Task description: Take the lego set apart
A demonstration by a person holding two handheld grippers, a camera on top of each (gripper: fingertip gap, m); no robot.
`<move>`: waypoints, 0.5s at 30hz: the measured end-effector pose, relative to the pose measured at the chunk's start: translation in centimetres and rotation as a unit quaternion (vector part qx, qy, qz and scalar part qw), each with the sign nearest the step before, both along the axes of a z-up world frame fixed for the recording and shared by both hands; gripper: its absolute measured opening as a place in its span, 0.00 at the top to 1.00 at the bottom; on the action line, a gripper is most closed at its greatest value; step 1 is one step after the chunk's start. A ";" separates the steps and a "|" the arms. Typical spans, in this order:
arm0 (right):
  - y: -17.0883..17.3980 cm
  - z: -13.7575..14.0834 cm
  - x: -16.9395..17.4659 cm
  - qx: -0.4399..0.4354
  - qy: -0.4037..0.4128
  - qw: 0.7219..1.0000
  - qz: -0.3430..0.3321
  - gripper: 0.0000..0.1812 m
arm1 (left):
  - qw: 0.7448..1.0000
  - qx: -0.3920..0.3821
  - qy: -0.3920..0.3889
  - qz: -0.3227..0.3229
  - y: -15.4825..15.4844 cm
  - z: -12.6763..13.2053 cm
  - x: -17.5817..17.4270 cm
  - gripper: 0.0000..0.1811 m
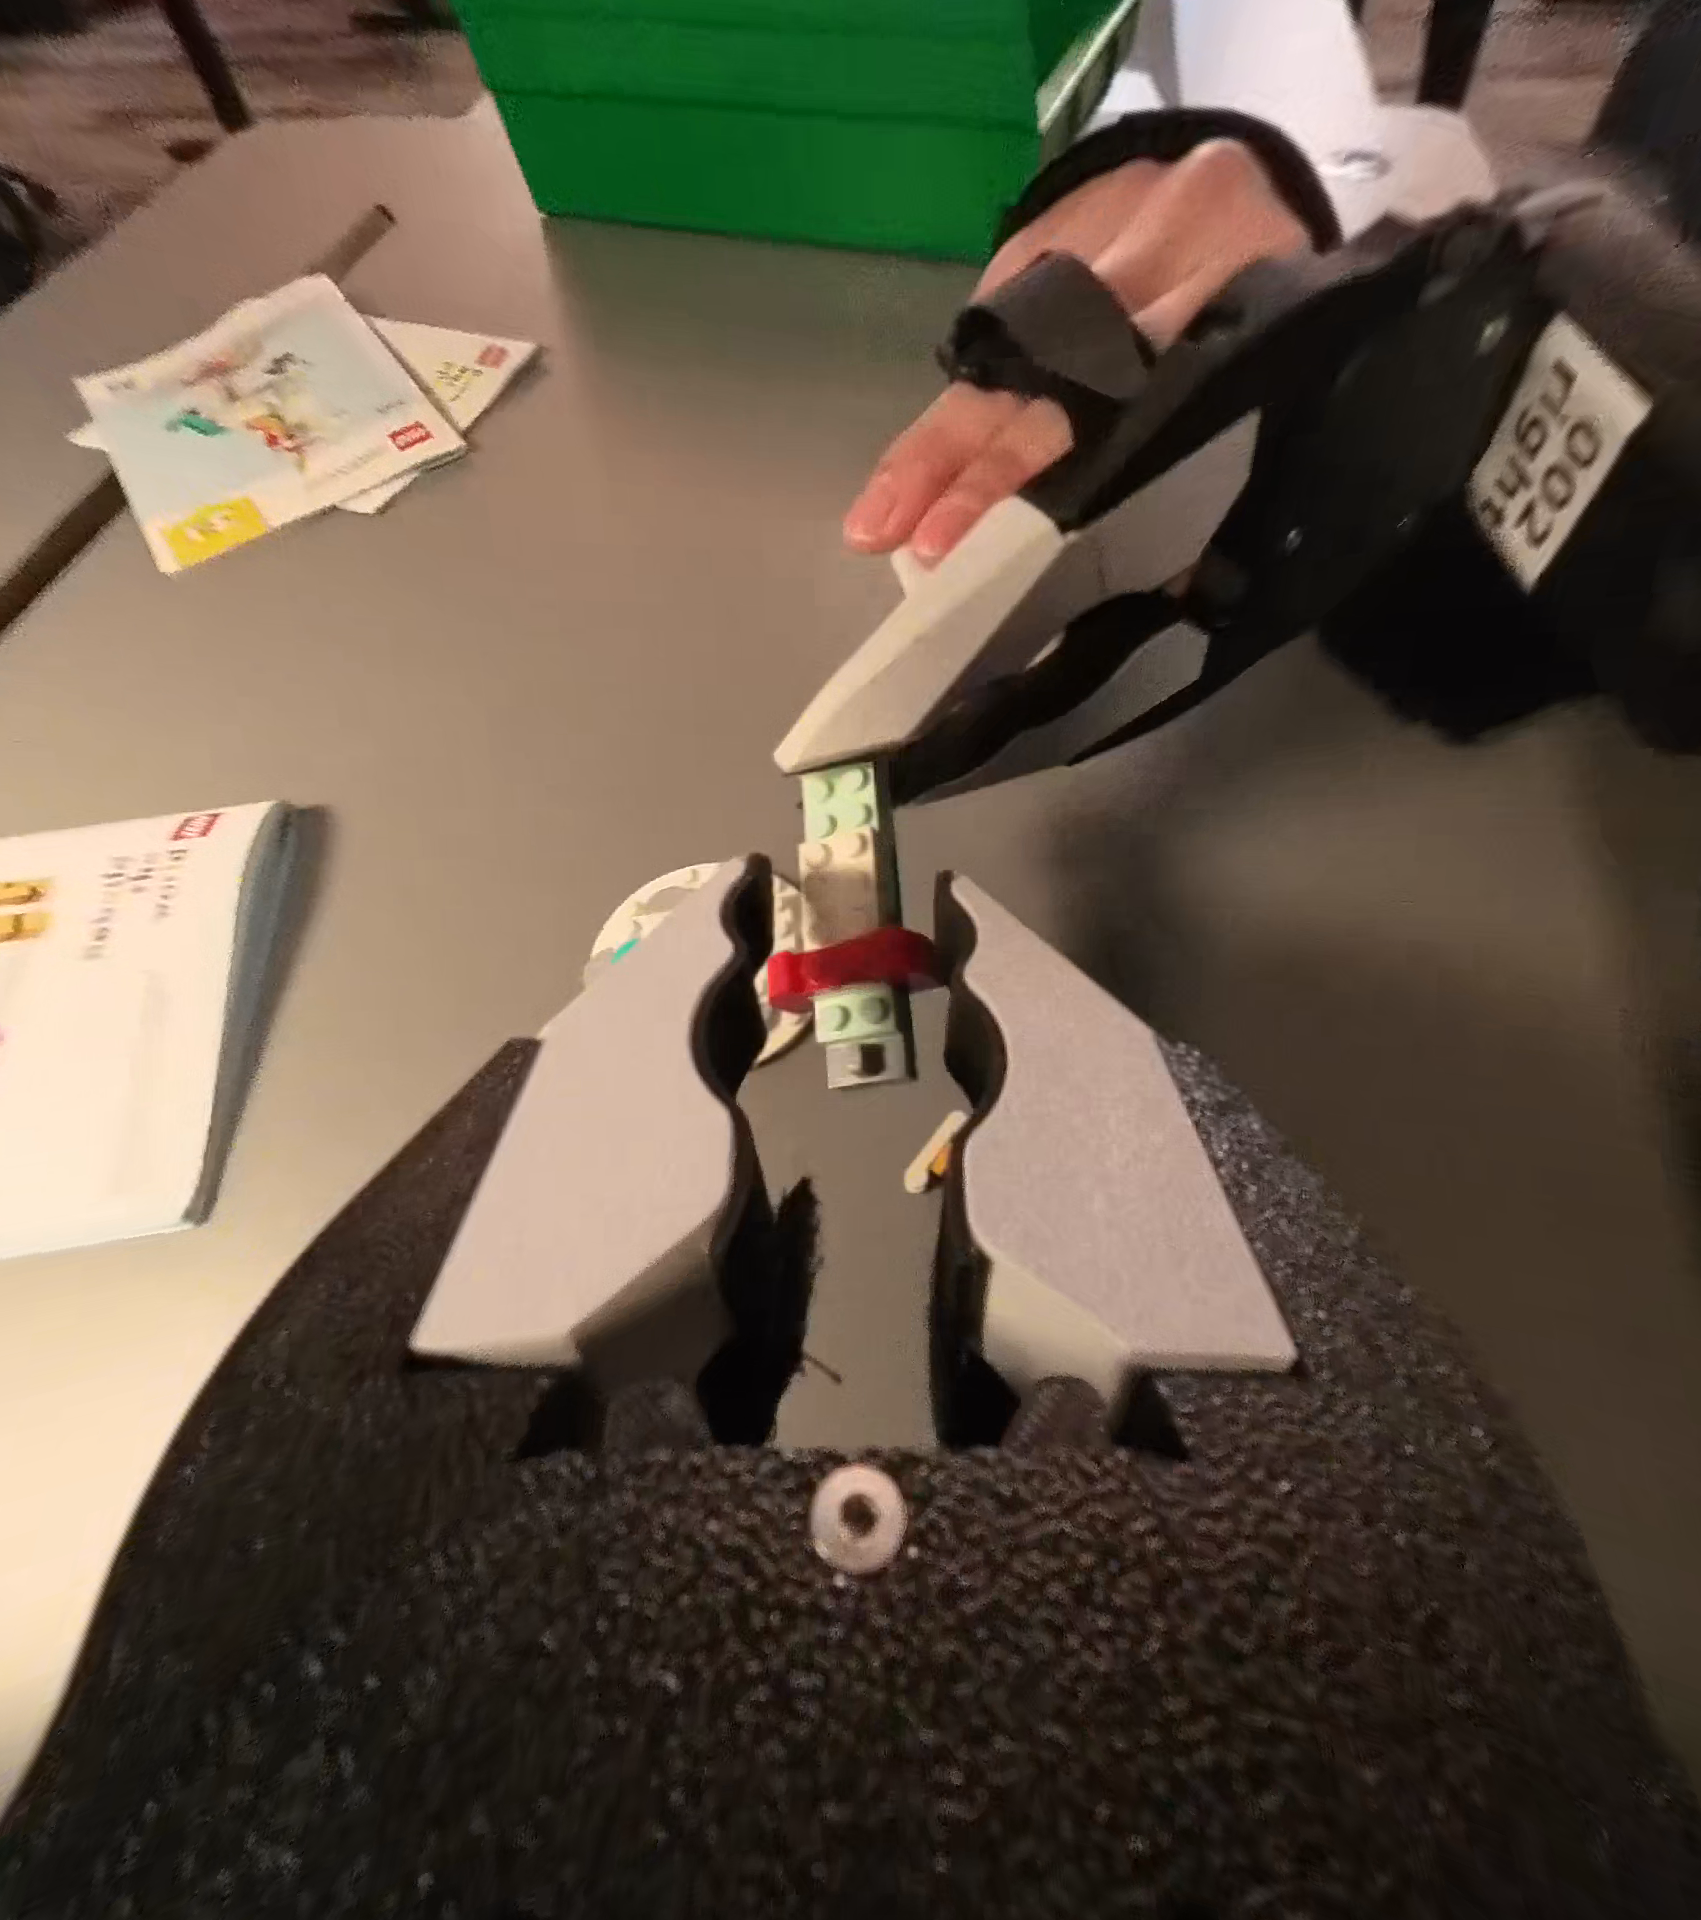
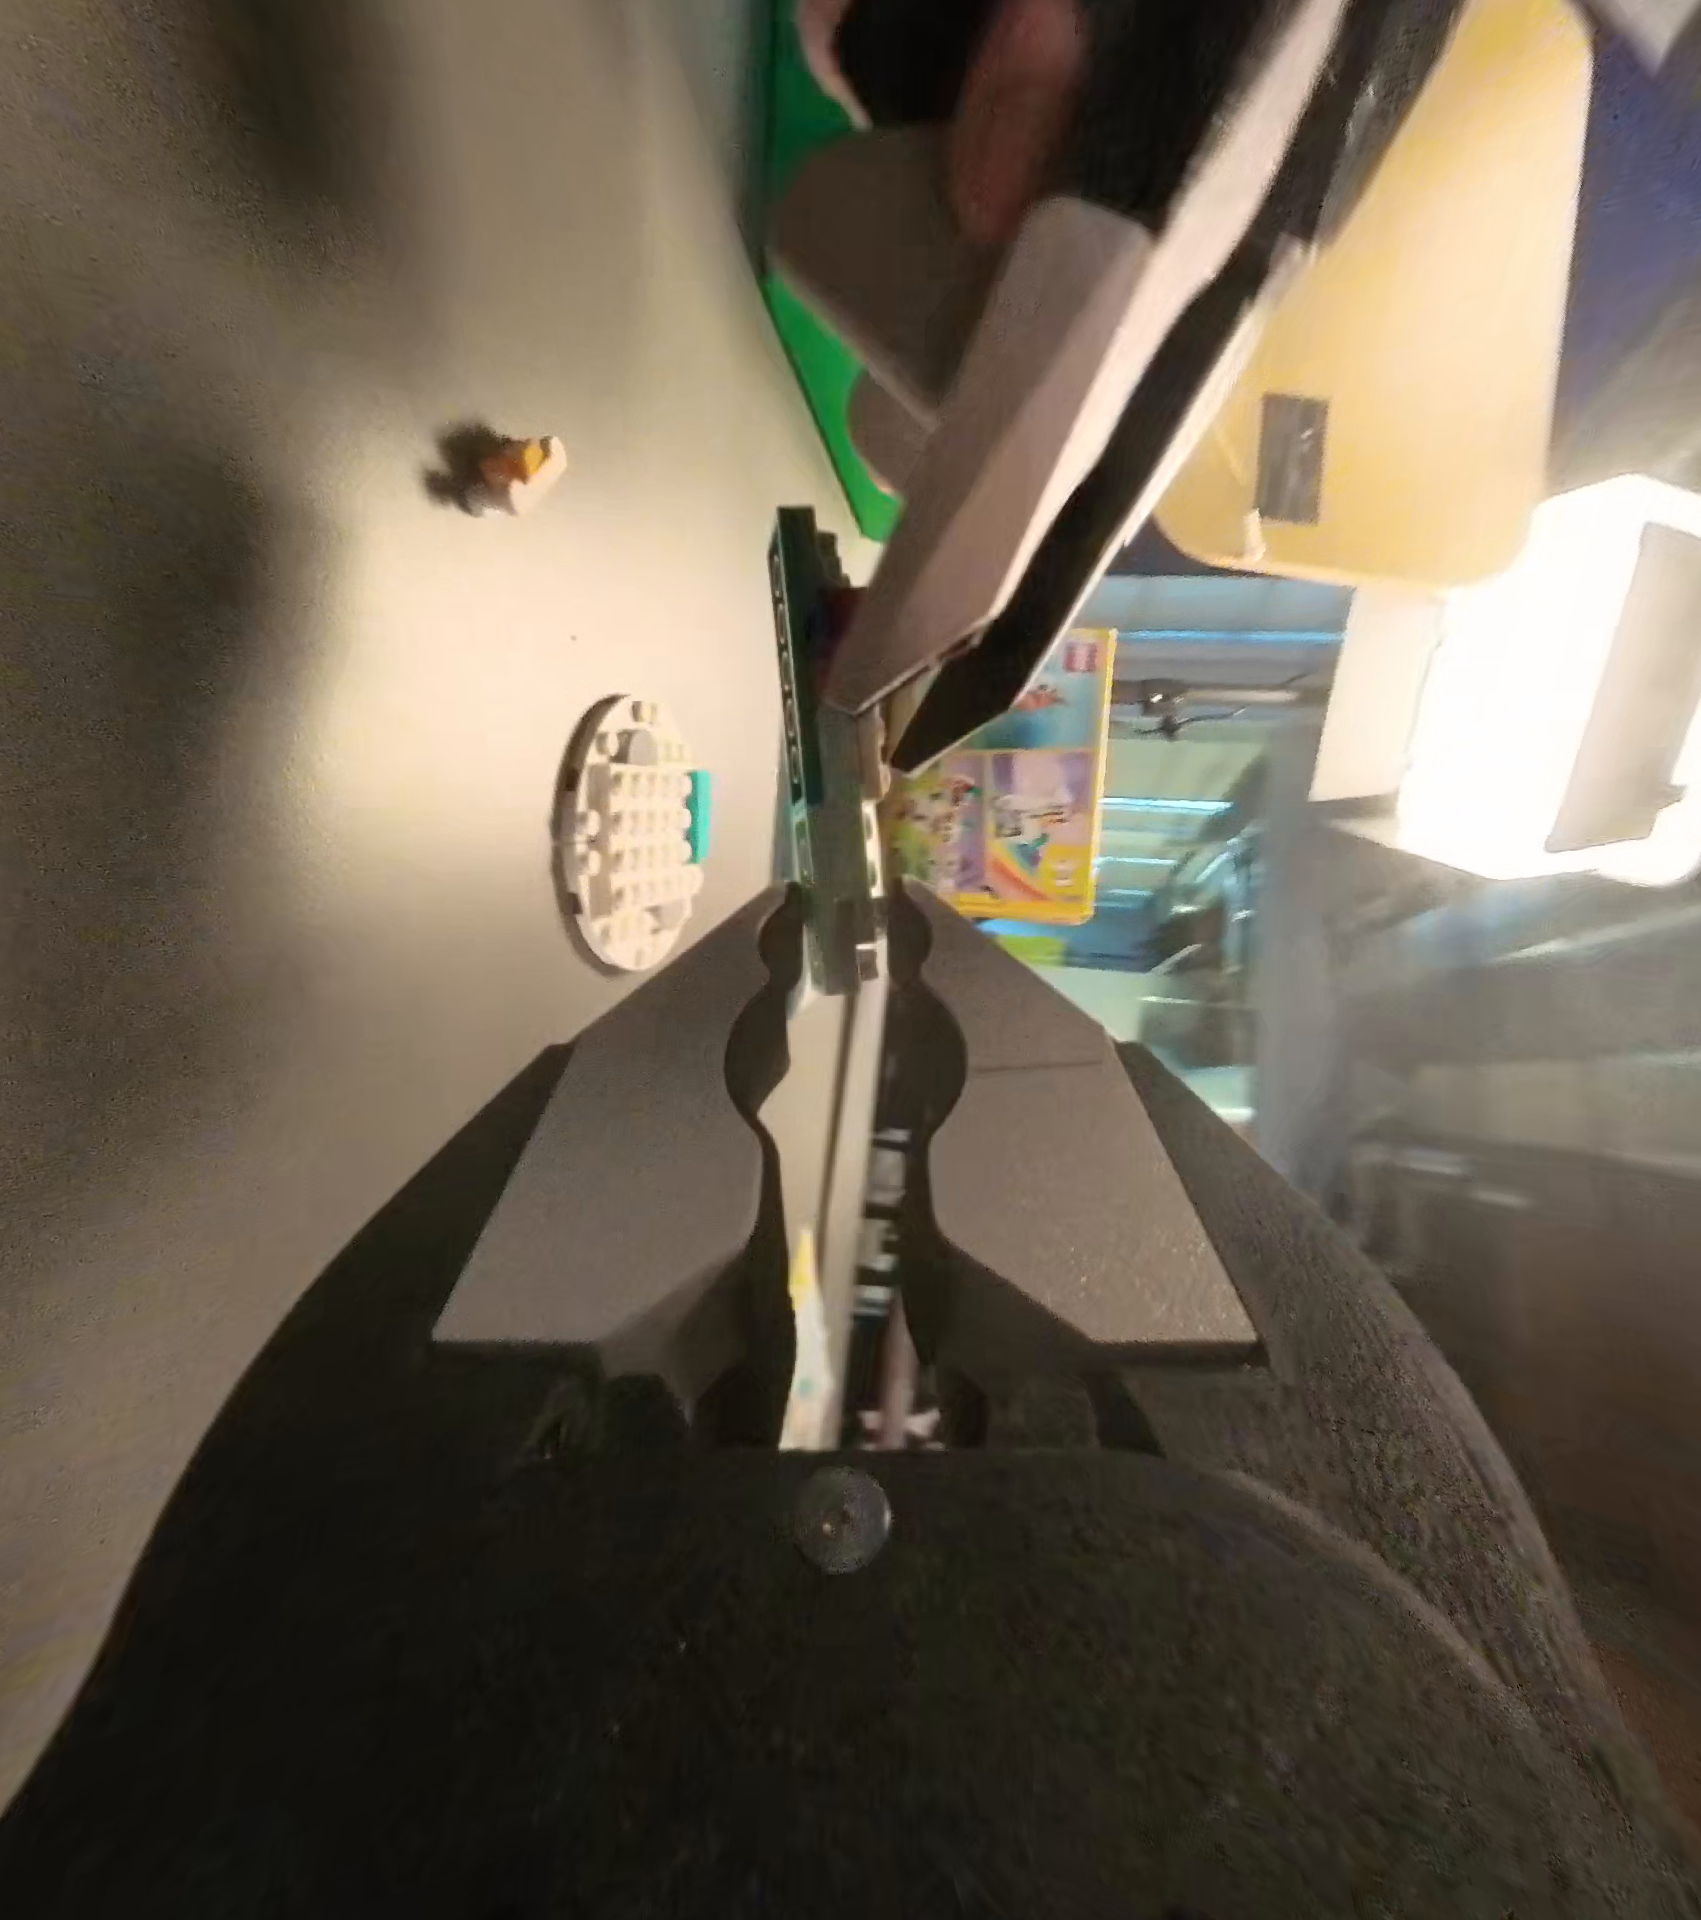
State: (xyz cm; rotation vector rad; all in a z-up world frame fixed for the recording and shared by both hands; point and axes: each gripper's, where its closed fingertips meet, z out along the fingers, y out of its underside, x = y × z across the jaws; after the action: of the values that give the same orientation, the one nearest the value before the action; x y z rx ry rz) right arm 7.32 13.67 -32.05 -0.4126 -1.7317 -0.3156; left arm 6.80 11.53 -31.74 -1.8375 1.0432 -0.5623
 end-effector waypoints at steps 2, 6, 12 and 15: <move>-0.5 0.3 -0.1 0.038 -0.005 0.999 0.011 0.92 | 1.000 -0.025 0.011 -0.014 -0.1 -0.1 0.0 0.84; -1.2 -0.1 -0.4 0.087 -0.030 0.996 0.022 0.93 | 0.996 -0.047 0.061 -0.046 -0.7 -0.7 0.5 0.93; 0.8 -1.6 0.6 0.074 -0.058 0.996 -0.014 0.93 | 0.995 -0.033 0.092 -0.009 0.2 0.2 -1.1 1.00; 0.8 -1.3 0.4 0.084 -0.045 0.995 -0.007 0.93 | 0.998 -0.027 0.051 -0.005 0.2 2.0 -1.1 0.97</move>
State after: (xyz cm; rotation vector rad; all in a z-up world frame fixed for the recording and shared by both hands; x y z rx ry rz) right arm 7.72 14.44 -33.35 -0.2920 -1.7742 -0.4932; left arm 5.68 11.76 -29.76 -1.9260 1.1141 -0.5110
